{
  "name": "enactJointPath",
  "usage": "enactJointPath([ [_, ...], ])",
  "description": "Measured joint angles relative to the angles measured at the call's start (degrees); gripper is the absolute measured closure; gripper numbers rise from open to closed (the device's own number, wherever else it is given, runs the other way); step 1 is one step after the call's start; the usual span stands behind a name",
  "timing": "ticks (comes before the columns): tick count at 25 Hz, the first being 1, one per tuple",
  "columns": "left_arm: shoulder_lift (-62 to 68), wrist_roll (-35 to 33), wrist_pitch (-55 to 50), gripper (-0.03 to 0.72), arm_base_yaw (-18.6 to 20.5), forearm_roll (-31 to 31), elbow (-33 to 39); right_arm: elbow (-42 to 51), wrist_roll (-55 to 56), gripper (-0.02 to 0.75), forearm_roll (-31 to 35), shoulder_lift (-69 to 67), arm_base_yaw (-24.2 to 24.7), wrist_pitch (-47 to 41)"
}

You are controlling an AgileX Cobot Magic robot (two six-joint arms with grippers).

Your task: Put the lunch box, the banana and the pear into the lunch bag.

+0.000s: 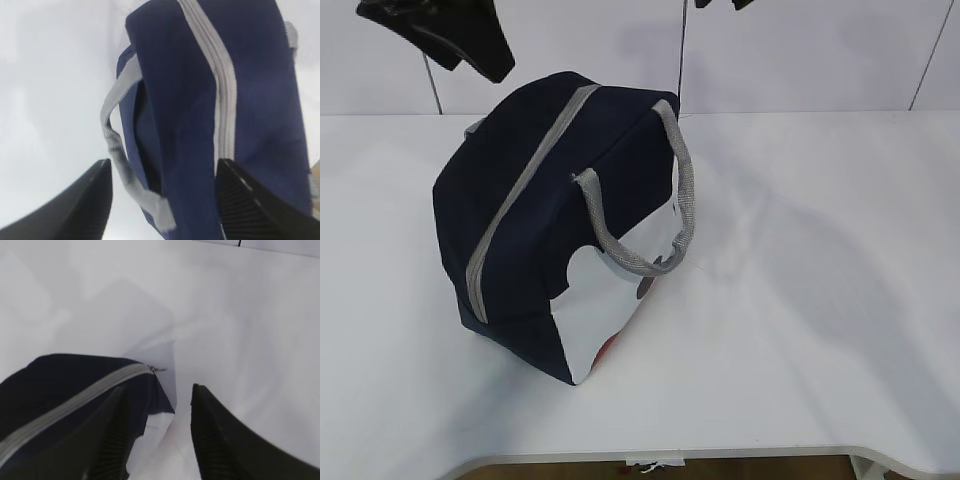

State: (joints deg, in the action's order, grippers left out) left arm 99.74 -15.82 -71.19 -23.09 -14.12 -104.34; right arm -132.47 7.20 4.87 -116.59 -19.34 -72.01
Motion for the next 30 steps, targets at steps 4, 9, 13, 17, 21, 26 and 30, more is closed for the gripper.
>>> enactJointPath([
  [4,-5.58,1.06,-0.22,0.211,0.00,1.09,5.54,11.45,-1.03,0.394,0.15,8.47,0.00,0.00],
  [9,-14.25,1.57,-0.22,0.223,0.00,2.83,12.33,27.46,-2.60,0.394,0.25,19.69,0.00,0.00],
  [13,-22.14,1.70,-0.22,0.246,0.00,3.39,19.19,39.52,-4.69,0.395,0.15,28.78,0.00,0.00],
  [17,-29.56,1.70,-0.53,0.276,0.00,3.93,26.42,50.12,-5.88,0.395,0.01,38.14,0.00,0.00],
  [21,-36.34,1.70,-0.66,0.284,0.00,4.55,33.02,59.02,-6.27,0.394,0.01,47.60,0.00,0.00],
  [26,-42.93,1.70,-0.66,0.319,0.00,3.31,39.59,66.64,-6.04,0.393,-0.07,57.59,0.00,0.00],
  [30,-48.33,1.70,-0.66,0.346,0.00,1.86,44.80,70.01,-3.88,0.329,-0.07,63.48,0.00,0.00],
])
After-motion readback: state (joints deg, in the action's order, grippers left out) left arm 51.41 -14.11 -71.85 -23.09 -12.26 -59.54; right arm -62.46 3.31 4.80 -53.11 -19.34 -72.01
